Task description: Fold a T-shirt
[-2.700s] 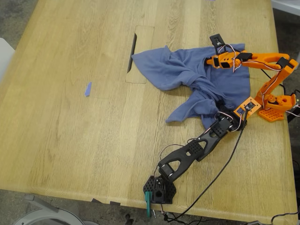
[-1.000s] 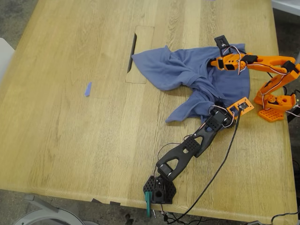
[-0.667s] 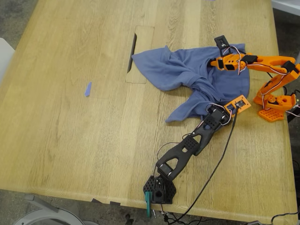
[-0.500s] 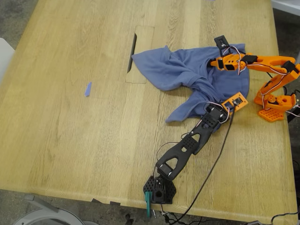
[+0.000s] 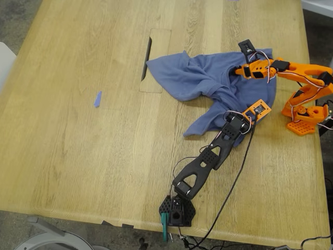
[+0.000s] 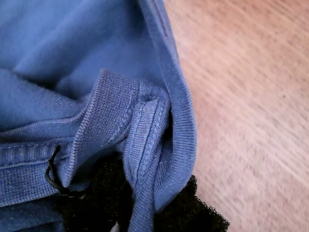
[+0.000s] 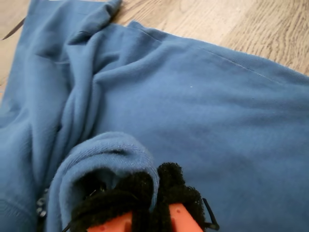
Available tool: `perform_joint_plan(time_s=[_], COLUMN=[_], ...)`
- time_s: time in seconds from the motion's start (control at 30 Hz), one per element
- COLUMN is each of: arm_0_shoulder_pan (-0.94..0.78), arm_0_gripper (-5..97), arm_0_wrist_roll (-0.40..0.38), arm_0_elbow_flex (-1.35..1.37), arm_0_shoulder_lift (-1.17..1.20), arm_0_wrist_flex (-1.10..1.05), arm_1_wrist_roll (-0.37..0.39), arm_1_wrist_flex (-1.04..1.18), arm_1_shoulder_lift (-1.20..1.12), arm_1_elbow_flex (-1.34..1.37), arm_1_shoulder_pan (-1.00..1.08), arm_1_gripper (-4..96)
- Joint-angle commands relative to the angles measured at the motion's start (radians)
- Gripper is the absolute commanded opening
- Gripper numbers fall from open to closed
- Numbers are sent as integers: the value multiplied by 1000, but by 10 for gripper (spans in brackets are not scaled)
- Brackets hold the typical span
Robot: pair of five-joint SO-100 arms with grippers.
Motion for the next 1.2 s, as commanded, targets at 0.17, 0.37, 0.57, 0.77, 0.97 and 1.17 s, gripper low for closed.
perform_joint_plan(time_s=[0.17, 0.37, 0.57, 0.77, 0.97, 1.17], arm_0_shoulder_pan=[-104, -121, -129, -133, -133, -138], arm_0_gripper=[0, 0, 0, 0, 0, 0], arm_0_wrist_roll=[-28, -25, -17, 0, 9, 32], arm_0_elbow_flex=[-29, -28, -28, -28, -28, -29], arm_0_shoulder_lift=[270, 417, 538, 646, 733, 813], arm_0_wrist_flex=[193, 265, 275, 275, 275, 270], arm_1_wrist_roll=[3, 2, -5, -8, -25, -32], arm_1_wrist_flex=[91, 141, 178, 172, 115, 40], arm_1_shoulder_lift=[130, 170, 195, 258, 322, 364], arm_1_elbow_flex=[-110, -189, -278, -293, -288, -299], arm_1_shoulder_pan=[-61, -106, -150, -212, -235, -230], arm_1_gripper=[-1, -1, -1, -1, -1, -1])
